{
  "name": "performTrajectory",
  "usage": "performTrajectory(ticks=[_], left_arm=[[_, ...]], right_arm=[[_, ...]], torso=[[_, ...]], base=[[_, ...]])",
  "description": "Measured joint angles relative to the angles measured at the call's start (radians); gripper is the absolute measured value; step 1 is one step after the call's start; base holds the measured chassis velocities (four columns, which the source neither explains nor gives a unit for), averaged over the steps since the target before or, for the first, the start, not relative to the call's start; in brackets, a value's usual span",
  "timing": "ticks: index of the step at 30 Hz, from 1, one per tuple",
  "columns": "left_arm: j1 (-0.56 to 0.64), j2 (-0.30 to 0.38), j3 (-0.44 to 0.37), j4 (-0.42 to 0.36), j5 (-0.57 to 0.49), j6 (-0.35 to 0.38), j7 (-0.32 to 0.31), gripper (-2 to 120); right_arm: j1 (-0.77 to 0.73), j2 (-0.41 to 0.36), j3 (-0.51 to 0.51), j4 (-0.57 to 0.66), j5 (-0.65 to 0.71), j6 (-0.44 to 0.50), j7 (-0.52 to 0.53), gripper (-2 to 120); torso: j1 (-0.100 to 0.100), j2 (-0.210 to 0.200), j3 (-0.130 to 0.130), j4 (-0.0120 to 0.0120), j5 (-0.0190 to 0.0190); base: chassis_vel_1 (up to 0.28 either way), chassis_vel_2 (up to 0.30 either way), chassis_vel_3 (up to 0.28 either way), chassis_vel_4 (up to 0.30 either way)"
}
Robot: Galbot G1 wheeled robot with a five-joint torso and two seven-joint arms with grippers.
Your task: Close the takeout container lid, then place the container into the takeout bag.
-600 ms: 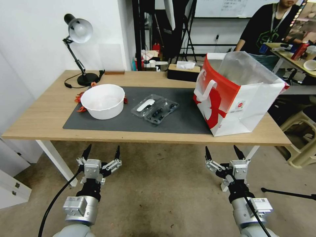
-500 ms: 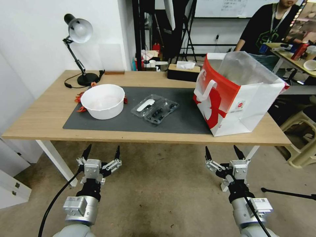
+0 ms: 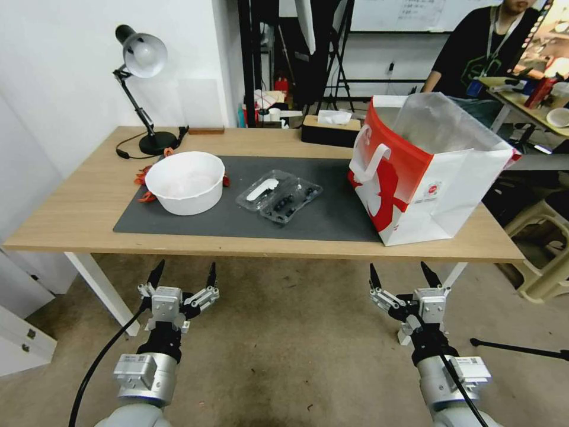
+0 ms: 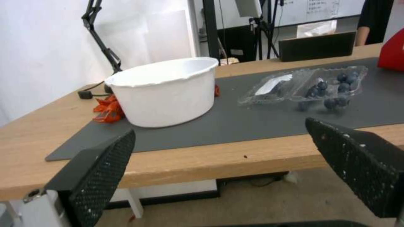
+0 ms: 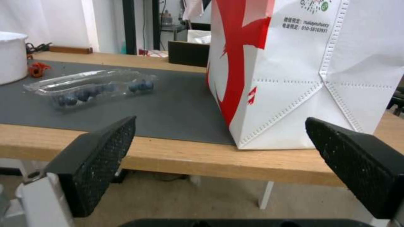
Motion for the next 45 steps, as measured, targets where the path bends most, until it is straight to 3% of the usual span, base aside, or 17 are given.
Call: performTrajectory(ticks=[7,9,11,12,19,33,35,38,41,45], left_arm=[[-0.013,-0.013,0.009,-0.005,-0.019,0.031,0.001,100],[-0.054,-0.051,0.037,-0.026,-0.071,0.117,0.007,100],[-0.068,-0.066,0.048,-0.034,-0.091,0.149,0.010,100],[-0.092,-0.095,0.067,-0.041,-0.132,0.179,0.013,100],[-0.100,-0.110,0.069,-0.032,-0.154,0.130,0.012,100],[-0.112,-0.104,0.061,0.004,-0.146,0.078,0.018,100],[-0.120,-0.098,0.064,0.014,-0.148,0.076,0.021,100],[-0.135,-0.086,0.067,0.029,-0.150,0.075,0.029,100],[-0.132,-0.085,0.065,0.032,-0.153,0.067,0.032,100],[-0.122,-0.091,0.056,0.033,-0.153,0.047,0.037,100]], right_arm=[[0.012,-0.003,0.006,0.003,0.010,-0.026,0.000,100],[0.046,-0.012,0.028,0.015,0.036,-0.096,0.005,100],[0.058,-0.015,0.035,0.018,0.045,-0.120,0.006,100],[0.085,-0.022,0.051,0.028,0.066,-0.175,0.010,100],[0.185,-0.056,0.102,0.056,0.164,-0.358,0.030,100],[0.229,-0.145,0.017,0.063,0.325,-0.338,0.098,100],[0.256,-0.179,-0.021,0.066,0.372,-0.345,0.142,100],[0.286,-0.212,-0.063,0.066,0.438,-0.356,0.201,100],[0.322,-0.237,-0.102,0.051,0.476,-0.370,0.241,100],[0.442,-0.290,-0.219,-0.021,0.559,-0.413,0.354,100]], torso=[[0.000,0.000,0.000,0.0000,0.0003],[0.000,0.000,0.000,0.0000,0.0001],[0.000,0.000,0.000,0.0000,0.0001],[0.000,0.000,0.000,-0.0003,0.0001],[0.000,0.000,0.000,-0.0002,0.0001],[0.000,0.000,0.000,-0.0004,0.0000],[0.000,0.000,0.000,0.0004,0.0001],[0.000,0.000,0.000,-0.0007,-0.0003],[0.000,0.000,0.000,-0.0001,0.0001],[0.000,0.000,0.000,-0.0001,0.0001]], base=[[0.000,0.000,0.000,0.000],[0.000,0.000,0.000,0.000],[0.000,0.000,0.000,0.000],[0.000,0.000,0.000,0.000],[0.000,0.000,0.000,0.000],[0.000,0.000,0.000,0.000],[0.000,0.000,0.000,0.000],[0.000,0.000,0.000,0.000],[0.000,0.000,0.000,0.000],[0.000,0.000,0.000,0.000]])
